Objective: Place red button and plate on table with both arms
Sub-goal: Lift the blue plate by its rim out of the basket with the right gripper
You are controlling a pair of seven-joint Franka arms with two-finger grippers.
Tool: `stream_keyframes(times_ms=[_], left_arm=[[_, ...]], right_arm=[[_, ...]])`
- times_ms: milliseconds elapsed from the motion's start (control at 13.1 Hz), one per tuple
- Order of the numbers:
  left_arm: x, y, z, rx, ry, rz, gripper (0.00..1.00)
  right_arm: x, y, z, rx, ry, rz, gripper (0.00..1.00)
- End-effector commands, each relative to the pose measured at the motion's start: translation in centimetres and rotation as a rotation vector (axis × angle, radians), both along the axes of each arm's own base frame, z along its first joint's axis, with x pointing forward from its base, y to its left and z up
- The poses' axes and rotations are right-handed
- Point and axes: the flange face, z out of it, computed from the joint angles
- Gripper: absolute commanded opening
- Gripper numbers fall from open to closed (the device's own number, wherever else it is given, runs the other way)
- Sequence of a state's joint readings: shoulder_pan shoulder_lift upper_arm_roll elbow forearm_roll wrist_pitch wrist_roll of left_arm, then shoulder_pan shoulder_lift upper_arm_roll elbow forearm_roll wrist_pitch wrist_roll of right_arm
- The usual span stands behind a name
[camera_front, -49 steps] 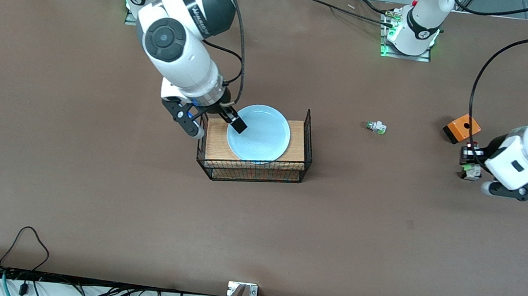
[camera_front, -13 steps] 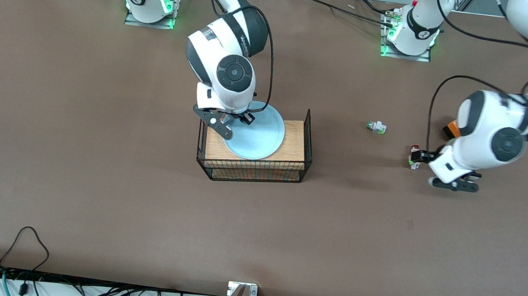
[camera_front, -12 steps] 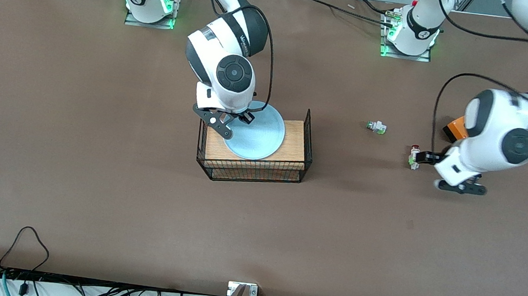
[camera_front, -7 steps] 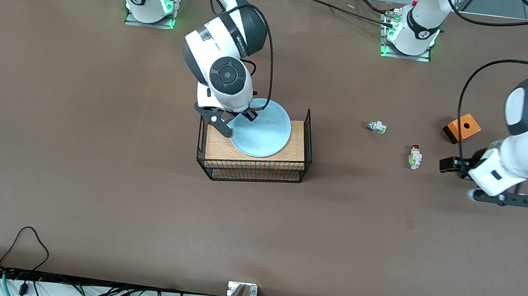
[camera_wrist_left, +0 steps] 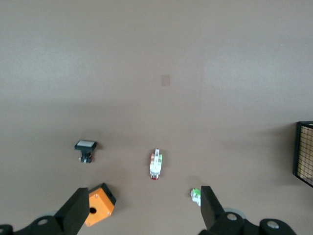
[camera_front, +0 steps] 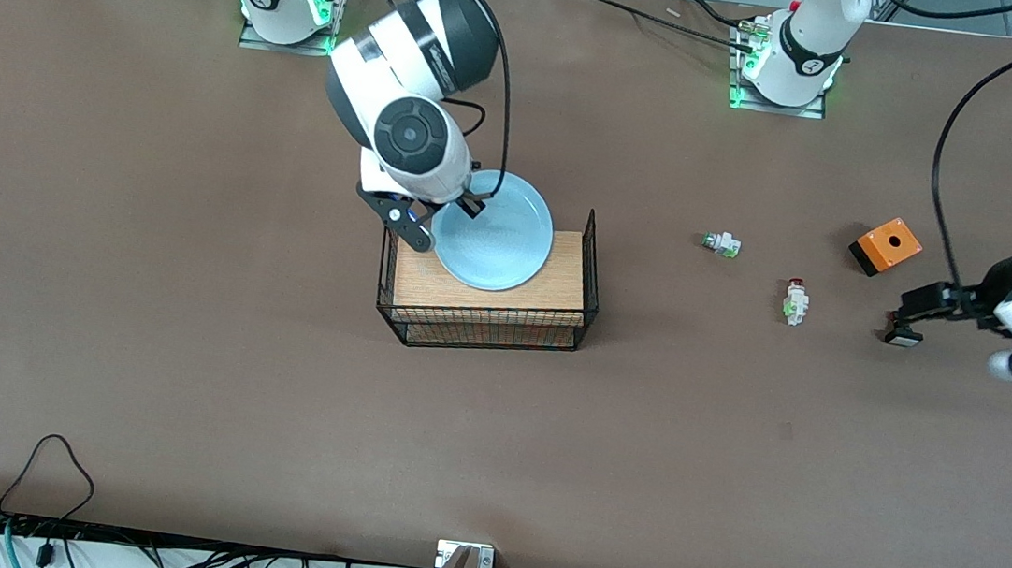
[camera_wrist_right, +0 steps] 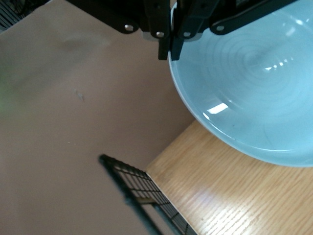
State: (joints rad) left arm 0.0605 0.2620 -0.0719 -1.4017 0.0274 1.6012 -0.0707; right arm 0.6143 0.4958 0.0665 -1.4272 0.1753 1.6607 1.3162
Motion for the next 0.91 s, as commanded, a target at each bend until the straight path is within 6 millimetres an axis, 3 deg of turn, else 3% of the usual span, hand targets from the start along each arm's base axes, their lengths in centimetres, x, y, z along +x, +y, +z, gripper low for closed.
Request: stream_keyframes(times_ms=[0, 304, 837], left_arm=[[-0.7, 0.3, 1.7, -0.020, 0.013, 0.018, 1.00], [-2.8, -0.3, 4.6, -0.012, -0.010, 0.020, 1.00], [-5.6, -0.3, 4.5, -0.006, -0.103, -0.051, 1.00]], right_arm=[[-0.8, -0.6, 2.0, 0.005, 0.025, -0.001, 0.00], [-1.8, -2.0, 6.2, 0.055, 0.082, -0.027, 0.00], [-5.4, -4.5, 12.6, 0.006, 0.135, 0.040, 0.00]])
